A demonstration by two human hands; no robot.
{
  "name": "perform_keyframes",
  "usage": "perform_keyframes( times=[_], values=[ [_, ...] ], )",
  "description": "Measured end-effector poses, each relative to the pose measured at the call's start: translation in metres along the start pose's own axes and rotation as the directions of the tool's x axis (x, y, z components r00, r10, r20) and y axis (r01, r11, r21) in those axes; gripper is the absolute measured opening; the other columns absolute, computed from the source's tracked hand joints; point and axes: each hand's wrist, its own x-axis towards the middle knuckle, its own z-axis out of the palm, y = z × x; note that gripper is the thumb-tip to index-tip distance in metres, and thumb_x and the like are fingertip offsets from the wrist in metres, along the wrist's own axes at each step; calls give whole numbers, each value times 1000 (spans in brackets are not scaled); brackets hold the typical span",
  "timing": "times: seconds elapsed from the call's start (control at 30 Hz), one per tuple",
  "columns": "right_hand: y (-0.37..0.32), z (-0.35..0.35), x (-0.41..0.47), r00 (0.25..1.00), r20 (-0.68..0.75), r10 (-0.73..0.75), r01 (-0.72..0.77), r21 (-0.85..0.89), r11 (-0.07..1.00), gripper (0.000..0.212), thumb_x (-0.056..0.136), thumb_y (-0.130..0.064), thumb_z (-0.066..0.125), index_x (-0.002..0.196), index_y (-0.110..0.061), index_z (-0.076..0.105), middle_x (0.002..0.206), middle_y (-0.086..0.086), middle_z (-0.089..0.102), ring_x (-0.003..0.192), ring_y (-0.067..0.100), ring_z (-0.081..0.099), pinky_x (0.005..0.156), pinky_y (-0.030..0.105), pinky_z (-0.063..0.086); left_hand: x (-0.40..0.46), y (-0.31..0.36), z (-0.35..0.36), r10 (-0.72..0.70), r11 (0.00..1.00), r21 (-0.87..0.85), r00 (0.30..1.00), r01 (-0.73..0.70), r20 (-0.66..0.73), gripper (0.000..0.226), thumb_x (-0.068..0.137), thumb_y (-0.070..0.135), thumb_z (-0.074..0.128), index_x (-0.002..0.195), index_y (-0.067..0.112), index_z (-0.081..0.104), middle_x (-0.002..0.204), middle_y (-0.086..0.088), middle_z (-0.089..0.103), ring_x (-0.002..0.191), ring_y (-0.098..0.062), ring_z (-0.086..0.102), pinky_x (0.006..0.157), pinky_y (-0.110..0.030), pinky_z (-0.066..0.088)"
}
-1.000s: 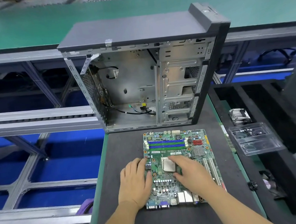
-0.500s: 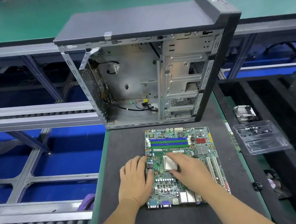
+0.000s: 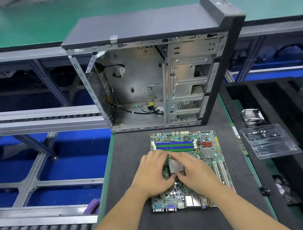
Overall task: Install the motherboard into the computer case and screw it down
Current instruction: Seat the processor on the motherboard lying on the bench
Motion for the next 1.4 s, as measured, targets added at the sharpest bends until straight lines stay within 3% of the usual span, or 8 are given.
perform_keyframes(
  times=[0.13, 0.33, 0.57, 0.67, 0.8, 0.9, 1.23, 1.4],
  values=[
    [-1, -6, 0, 999, 42, 33, -33, 14, 999, 80, 94, -20, 65, 158, -43, 23, 147, -17, 51, 120, 11, 59, 93, 34, 52, -1, 1, 11, -84, 993, -81, 996, 86, 29, 64, 74, 57, 60, 130, 32, 46, 122, 18, 45, 118, -7, 36, 100, -28, 29],
    [-1, -10, 0, 996, 77, 38, -40, 22, 999, 90, 95, -17, 62, 153, -57, 7, 143, -22, 50, 81, -6, 40, 79, 24, 49, -3, 4, 11, -122, 987, -110, 991, 116, -48, 46, 76, 59, 61, 116, 36, 56, 109, 22, 50, 108, -4, 40, 94, -27, 31],
    [-4, -12, -1, 999, 49, 11, -15, 91, 996, 96, 94, -16, 66, 136, -77, 6, 131, -33, 52, 79, -14, 53, 75, 18, 48, -11, 9, 9, -110, 987, -130, 983, 91, -146, 41, 76, 49, 65, 113, 30, 62, 104, 18, 55, 100, -9, 48, 87, -29, 38],
    [-5, -8, -6, 997, -1, 79, -78, 198, 977, 88, 91, -24, 73, 140, -73, 19, 130, -35, 47, 74, 0, 58, 87, 29, 54, -14, 10, 11, -165, 975, -180, 970, 133, -175, 39, 75, 44, 68, 109, 27, 62, 105, 15, 54, 98, -11, 49, 87, -31, 40],
    [-3, -2, -12, 981, -69, 179, -152, 288, 946, 79, 85, -41, 80, 152, -43, 38, 119, -28, 50, 68, 6, 56, 87, 32, 54, -16, 11, 12, -208, 966, -192, 960, 172, -186, 38, 71, 49, 61, 100, 25, 57, 102, 15, 49, 94, -9, 45, 86, -31, 40],
    [-8, 0, -11, 979, -62, 196, -172, 276, 946, 84, 84, -47, 79, 155, -43, 33, 117, -25, 51, 76, -6, 46, 90, 30, 51, -19, 14, 12, -211, 966, -189, 960, 176, -187, 33, 69, 49, 54, 94, 29, 49, 97, 18, 44, 88, -9, 41, 83, -32, 40],
    [-18, 11, -1, 954, -86, 286, -261, 224, 939, 82, 87, -41, 75, 156, -43, 30, 113, -24, 55, 115, 6, 47, 91, 28, 40, -18, 14, 16, -235, 958, -215, 950, 190, -206, 32, 70, 39, 61, 93, 18, 54, 102, 9, 52, 90, -18, 49, 81, -38, 44],
    [-18, 12, -1, 957, -99, 274, -250, 200, 947, 79, 87, -26, 73, 154, -41, 36, 123, -20, 56, 119, 6, 52, 88, 21, 37, -20, 7, 13, -185, 968, -204, 967, 149, -175, 61, 68, 49, 64, 124, 25, 52, 122, 15, 49, 111, -9, 48, 96, -31, 40]
  ],
)
